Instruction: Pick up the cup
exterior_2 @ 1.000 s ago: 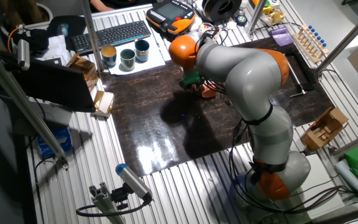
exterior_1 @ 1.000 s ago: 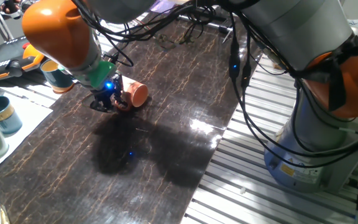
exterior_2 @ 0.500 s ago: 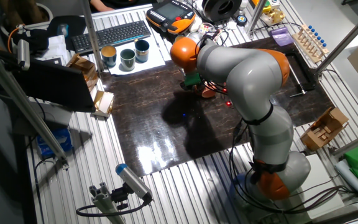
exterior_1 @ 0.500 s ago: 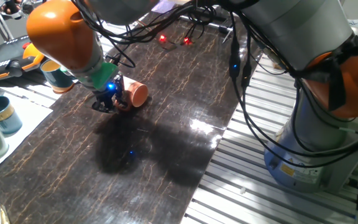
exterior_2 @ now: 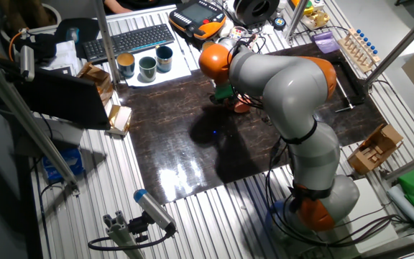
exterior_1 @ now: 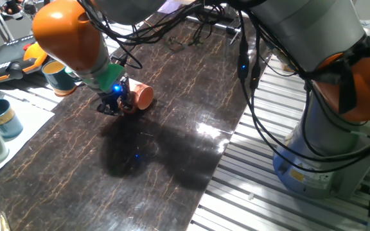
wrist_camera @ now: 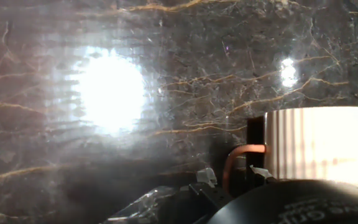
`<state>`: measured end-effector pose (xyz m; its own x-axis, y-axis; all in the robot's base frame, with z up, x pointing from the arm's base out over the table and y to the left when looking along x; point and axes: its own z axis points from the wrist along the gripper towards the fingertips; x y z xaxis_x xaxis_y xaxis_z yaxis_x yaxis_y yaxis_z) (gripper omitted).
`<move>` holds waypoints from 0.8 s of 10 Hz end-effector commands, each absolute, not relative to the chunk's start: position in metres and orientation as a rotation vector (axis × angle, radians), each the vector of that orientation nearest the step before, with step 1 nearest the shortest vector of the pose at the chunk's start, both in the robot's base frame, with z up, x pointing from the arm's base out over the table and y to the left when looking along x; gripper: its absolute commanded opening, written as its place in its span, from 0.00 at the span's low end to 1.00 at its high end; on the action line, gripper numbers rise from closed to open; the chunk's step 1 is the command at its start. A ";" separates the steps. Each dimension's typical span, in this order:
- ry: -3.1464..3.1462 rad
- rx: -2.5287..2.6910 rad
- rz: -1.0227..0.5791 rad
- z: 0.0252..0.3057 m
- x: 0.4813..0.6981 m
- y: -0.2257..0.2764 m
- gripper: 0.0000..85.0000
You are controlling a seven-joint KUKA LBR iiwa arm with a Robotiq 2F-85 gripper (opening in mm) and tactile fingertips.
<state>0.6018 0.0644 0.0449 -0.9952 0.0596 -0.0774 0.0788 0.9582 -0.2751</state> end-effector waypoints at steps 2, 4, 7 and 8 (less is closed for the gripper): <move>3.040 0.097 -0.424 0.044 0.602 0.060 0.42; 3.040 0.092 -0.421 0.045 0.602 0.059 0.42; 3.043 0.066 -0.403 0.043 0.601 0.049 0.43; 3.041 0.063 -0.396 0.043 0.601 0.047 0.42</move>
<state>0.6006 0.0472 0.0431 -0.9965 0.0295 -0.0781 0.0486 0.9657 -0.2552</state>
